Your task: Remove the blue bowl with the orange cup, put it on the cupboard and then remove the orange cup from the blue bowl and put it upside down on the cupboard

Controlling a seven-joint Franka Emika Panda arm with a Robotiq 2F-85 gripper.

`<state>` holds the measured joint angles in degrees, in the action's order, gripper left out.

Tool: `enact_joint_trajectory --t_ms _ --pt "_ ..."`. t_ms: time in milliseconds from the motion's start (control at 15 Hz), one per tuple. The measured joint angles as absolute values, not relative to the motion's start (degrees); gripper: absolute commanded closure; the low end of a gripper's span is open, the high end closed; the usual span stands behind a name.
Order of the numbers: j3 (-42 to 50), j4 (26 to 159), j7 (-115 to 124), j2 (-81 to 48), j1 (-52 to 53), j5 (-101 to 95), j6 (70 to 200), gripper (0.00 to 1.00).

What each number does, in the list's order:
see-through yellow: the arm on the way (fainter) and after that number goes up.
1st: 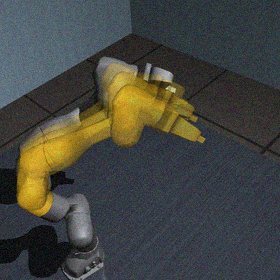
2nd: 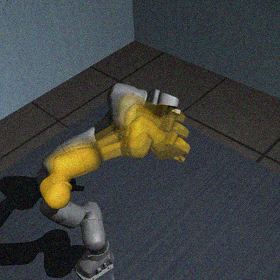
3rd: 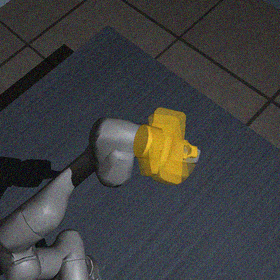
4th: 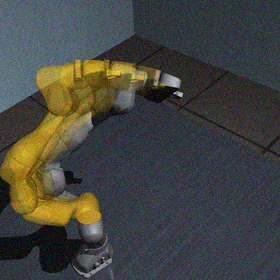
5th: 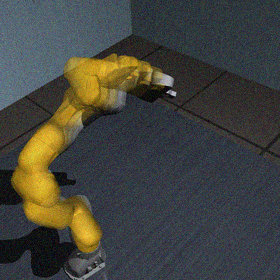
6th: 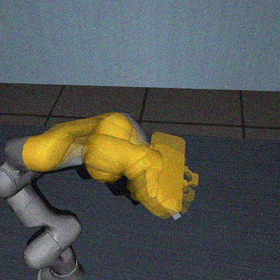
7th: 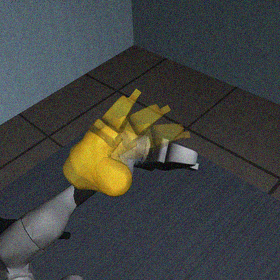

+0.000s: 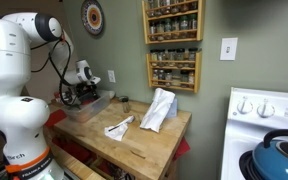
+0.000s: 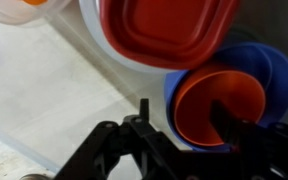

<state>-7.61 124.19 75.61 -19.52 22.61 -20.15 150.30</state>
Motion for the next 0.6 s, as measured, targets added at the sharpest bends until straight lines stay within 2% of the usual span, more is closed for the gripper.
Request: enact_joint_trajectory --t_ms 267,400,600 --pt "-7.2 123.9 75.6 -19.8 23.1 -19.8 150.3 0.96" --pt "-7.2 123.7 75.3 -19.7 23.0 -19.2 150.3 1.00" --pt "-7.4 123.7 73.0 -19.1 22.6 -16.1 150.3 0.98"
